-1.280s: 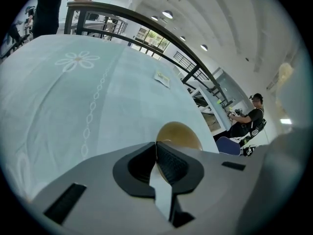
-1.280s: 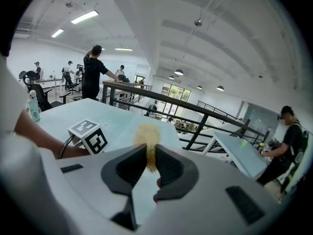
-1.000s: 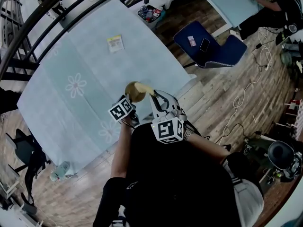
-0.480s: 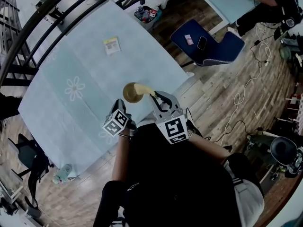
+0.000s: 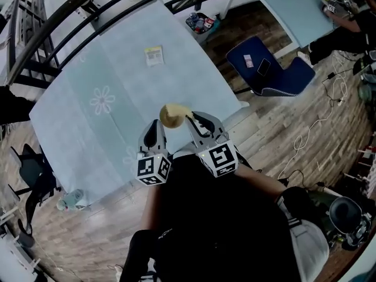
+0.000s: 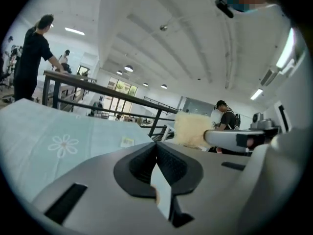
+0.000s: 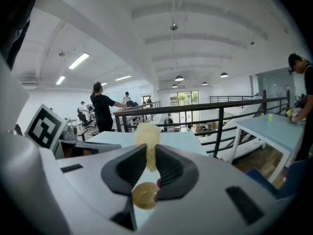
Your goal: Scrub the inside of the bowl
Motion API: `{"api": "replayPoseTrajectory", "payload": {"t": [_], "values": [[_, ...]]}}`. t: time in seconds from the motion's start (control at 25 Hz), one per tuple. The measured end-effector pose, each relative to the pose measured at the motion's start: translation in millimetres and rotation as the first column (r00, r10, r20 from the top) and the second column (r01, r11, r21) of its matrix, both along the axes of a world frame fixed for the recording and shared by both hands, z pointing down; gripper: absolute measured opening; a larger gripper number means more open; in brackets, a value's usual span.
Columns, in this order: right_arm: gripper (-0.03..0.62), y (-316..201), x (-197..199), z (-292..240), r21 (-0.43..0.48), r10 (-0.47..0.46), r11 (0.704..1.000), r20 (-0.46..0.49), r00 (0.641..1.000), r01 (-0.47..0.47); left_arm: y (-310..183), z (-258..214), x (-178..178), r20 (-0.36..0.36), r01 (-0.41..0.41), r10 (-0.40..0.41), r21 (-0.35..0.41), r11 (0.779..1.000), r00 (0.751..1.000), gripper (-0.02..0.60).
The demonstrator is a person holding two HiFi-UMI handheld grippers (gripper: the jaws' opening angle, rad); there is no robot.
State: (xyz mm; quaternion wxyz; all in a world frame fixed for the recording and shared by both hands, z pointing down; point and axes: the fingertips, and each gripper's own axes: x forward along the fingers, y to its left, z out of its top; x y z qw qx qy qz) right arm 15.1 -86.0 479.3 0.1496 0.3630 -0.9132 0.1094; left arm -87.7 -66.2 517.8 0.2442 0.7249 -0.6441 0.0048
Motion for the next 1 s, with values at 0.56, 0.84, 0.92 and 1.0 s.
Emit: {"api": "replayPoseTrajectory", "payload": {"t": [0.56,0.84,0.92,1.0], "values": [[0.058,-13,73,-27,-0.003,-0.192,0.981,0.098,0.977,0.193,19,-71,102,0.151,0.175,-0.192,0.122,0.977,0.970,0.014],[0.058,-25,126,-42,0.004,-0.222,0.975,0.154,0.963,0.224,38,-85,152,0.133,0.293,-0.318,0.177,0.939,0.939,0.014],[0.058,-22,130,-43,0.009,-0.247,0.969,0.160,0.956,0.249,48,-86,156,0.141,0.337,-0.364,0.183,0.923,0.921,0.014],[0.058,-16,130,-45,0.015,-0.284,0.958,0.168,0.944,0.285,55,-85,158,0.144,0.377,-0.404,0.184,0.908,0.903,0.014]]}}
